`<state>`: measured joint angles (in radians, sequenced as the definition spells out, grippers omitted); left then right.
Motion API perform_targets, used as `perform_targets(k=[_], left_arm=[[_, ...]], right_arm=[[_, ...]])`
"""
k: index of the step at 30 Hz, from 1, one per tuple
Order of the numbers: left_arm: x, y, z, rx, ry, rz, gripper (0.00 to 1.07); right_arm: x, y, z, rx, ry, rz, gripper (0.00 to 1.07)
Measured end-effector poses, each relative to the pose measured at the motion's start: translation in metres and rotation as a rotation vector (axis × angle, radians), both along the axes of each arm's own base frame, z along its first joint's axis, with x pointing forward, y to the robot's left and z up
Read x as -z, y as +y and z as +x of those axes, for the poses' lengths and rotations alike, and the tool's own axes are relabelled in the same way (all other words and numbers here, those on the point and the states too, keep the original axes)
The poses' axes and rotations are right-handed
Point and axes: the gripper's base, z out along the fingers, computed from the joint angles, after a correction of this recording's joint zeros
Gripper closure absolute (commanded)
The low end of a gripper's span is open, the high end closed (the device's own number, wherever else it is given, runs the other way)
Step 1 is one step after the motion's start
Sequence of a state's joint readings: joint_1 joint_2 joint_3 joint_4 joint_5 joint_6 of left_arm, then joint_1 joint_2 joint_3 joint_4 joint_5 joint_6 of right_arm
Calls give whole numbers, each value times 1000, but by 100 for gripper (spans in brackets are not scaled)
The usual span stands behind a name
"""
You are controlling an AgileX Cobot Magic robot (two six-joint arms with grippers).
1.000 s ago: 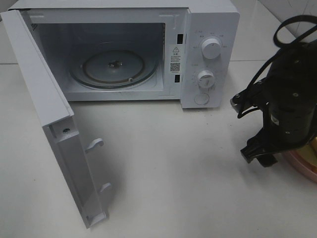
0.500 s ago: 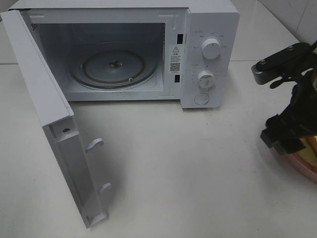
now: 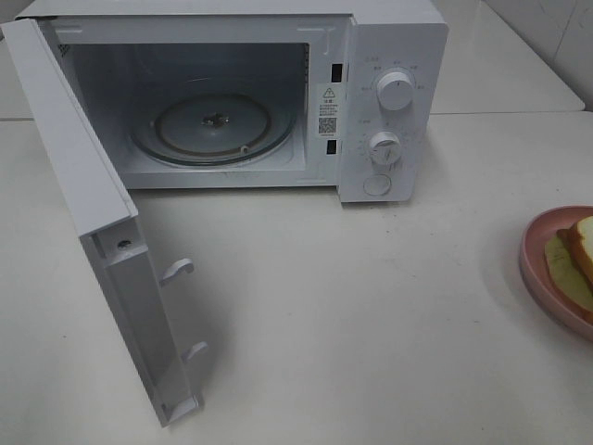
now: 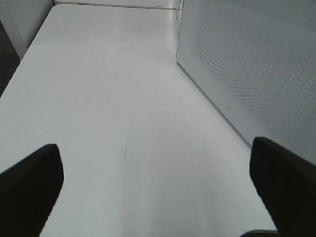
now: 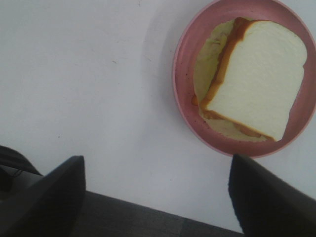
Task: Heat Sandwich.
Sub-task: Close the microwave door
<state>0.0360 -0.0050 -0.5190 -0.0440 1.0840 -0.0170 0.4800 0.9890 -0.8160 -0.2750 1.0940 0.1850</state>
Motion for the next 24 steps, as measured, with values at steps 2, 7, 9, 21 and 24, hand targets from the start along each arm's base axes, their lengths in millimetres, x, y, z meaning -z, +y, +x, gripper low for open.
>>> perform_targets(k=[2, 7, 9, 21, 24], left_arm=[[0, 0, 0, 0, 0, 0, 9], [0, 0, 0, 0, 0, 0, 9], [0, 0, 0, 0, 0, 0, 9], [0, 0, 0, 0, 0, 0, 9], [0, 0, 0, 0, 0, 0, 9]], right_arm=[[-6, -3, -9, -9, -17, 28, 31], [-21, -12, -35, -37, -84, 106, 31], [-24, -14, -40, -43, -103, 118, 31], [-23, -43, -97, -66, -296, 213, 31], [-9, -51, -109, -7, -316, 219, 31]])
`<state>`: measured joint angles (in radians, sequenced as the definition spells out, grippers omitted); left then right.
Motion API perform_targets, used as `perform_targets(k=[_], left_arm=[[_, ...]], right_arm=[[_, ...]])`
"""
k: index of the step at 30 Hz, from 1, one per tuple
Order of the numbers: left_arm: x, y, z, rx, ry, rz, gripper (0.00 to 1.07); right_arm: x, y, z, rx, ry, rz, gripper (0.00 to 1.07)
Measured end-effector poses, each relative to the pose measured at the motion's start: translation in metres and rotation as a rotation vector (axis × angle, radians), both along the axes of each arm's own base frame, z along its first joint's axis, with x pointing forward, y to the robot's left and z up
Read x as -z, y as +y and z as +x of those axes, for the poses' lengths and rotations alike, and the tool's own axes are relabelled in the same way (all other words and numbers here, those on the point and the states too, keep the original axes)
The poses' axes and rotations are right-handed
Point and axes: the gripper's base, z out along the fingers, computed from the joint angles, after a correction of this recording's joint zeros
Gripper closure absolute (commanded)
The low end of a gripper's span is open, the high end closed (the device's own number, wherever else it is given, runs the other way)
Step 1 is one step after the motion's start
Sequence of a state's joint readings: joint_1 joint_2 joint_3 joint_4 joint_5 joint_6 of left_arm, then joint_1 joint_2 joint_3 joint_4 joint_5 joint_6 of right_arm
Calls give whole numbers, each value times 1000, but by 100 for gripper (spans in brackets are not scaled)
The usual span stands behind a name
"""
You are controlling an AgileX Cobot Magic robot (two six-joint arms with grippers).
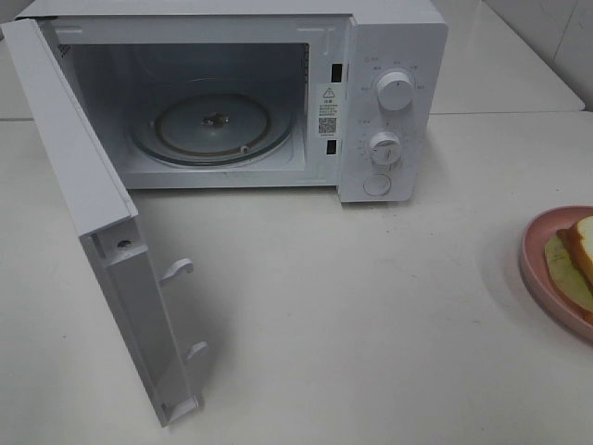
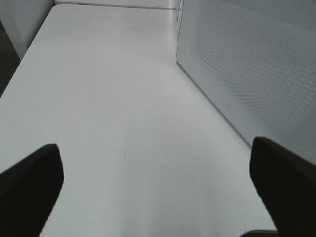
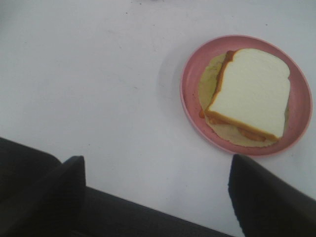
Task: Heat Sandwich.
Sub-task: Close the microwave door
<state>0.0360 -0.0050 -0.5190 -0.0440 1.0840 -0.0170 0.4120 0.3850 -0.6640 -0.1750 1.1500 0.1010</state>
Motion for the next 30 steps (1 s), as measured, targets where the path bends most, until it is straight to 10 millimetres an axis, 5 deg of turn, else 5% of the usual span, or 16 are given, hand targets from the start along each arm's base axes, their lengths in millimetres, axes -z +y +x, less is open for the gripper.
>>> perform_targets(k=[10, 19, 30], left_arm=[[0, 0, 0, 0, 0, 0, 9], [0, 0, 0, 0, 0, 0, 9], [0, 0, 0, 0, 0, 0, 9]], right_arm=[[28, -4, -29, 117, -117, 92, 31], [28, -3, -50, 194, -288, 128, 31], [33, 0, -47, 192, -331, 163, 31]])
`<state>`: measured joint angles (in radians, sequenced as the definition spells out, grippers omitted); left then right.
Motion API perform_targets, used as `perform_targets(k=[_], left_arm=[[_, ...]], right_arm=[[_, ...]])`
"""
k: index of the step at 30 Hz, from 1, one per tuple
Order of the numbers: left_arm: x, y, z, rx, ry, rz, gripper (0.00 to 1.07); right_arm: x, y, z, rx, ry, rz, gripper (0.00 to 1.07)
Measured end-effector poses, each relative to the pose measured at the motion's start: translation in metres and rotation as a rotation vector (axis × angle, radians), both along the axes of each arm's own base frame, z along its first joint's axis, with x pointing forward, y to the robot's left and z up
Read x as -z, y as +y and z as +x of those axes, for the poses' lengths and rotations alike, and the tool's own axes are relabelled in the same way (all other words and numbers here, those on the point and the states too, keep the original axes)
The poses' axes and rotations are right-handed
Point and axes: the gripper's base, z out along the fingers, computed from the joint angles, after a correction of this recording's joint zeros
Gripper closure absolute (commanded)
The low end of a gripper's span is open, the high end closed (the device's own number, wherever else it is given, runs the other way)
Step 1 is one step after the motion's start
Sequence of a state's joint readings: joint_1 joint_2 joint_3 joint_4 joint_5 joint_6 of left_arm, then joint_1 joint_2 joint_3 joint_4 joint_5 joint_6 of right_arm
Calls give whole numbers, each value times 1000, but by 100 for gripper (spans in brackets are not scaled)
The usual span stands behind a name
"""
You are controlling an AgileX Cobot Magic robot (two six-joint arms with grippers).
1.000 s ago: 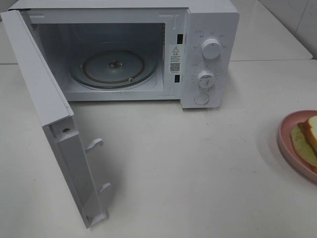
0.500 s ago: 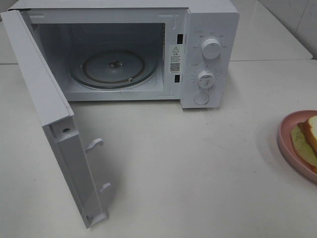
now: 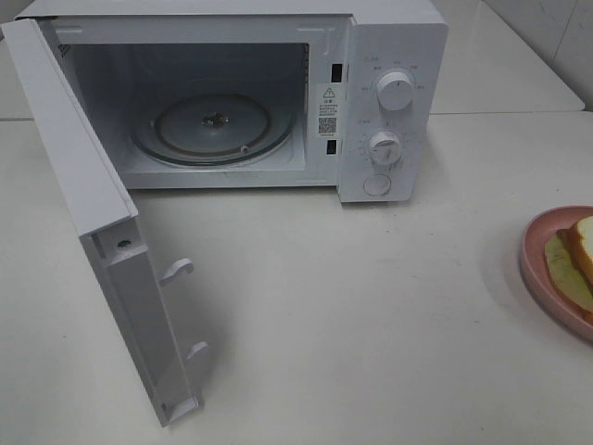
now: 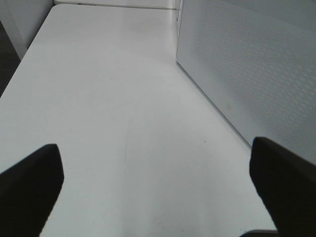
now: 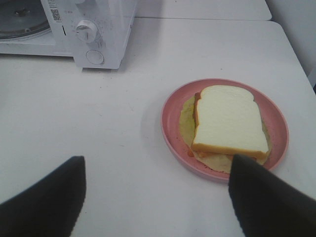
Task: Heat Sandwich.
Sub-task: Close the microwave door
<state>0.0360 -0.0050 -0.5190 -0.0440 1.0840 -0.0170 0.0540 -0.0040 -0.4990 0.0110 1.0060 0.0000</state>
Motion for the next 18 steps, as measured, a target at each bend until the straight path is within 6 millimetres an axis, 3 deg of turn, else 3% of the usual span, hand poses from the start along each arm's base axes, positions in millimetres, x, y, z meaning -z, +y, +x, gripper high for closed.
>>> perform_targets(k=[18], left_arm=[[0, 0, 0, 0, 0, 0, 9]], right_arm=[[0, 0, 0, -3, 0, 5, 31]])
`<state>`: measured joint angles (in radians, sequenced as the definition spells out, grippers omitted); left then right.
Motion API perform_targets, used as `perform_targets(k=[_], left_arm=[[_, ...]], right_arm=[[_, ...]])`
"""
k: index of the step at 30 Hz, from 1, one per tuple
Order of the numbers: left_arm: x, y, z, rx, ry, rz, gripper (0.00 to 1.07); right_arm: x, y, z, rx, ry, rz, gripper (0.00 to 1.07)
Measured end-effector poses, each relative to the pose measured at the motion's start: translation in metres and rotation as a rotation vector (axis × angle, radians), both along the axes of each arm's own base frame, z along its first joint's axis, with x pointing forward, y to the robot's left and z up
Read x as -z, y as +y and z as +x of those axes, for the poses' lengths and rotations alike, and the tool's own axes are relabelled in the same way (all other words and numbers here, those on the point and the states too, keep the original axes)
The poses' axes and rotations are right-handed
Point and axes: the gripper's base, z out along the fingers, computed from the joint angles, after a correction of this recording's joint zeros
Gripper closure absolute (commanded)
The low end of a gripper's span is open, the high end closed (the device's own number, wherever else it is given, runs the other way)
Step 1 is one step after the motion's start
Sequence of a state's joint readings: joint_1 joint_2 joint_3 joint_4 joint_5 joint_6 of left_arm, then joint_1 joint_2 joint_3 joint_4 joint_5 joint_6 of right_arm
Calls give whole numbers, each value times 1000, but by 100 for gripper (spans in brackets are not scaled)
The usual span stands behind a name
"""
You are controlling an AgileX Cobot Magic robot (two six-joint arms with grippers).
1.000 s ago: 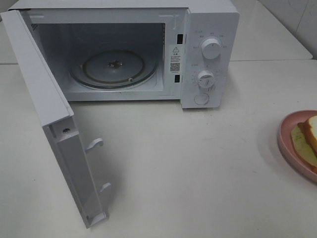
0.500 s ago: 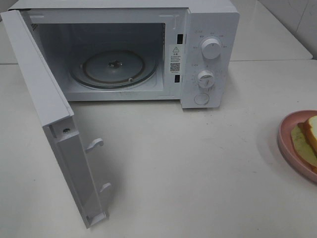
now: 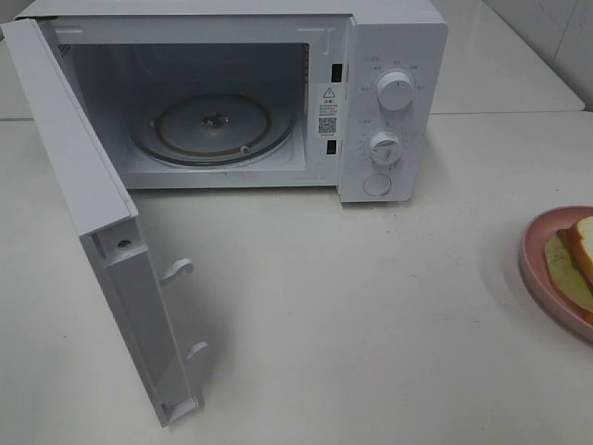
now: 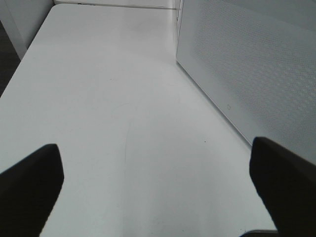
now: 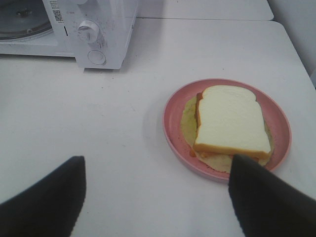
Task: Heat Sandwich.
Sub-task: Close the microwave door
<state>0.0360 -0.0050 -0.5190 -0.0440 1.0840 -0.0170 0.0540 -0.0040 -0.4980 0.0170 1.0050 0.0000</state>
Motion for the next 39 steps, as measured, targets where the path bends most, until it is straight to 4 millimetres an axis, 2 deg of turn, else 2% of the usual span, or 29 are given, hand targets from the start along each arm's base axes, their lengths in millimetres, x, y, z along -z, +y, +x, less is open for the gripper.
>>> perform_targets(k=[39], left_arm=[[0, 0, 0, 0, 2, 0, 9]], right_arm=[[0, 0, 0, 0, -1, 0, 31]])
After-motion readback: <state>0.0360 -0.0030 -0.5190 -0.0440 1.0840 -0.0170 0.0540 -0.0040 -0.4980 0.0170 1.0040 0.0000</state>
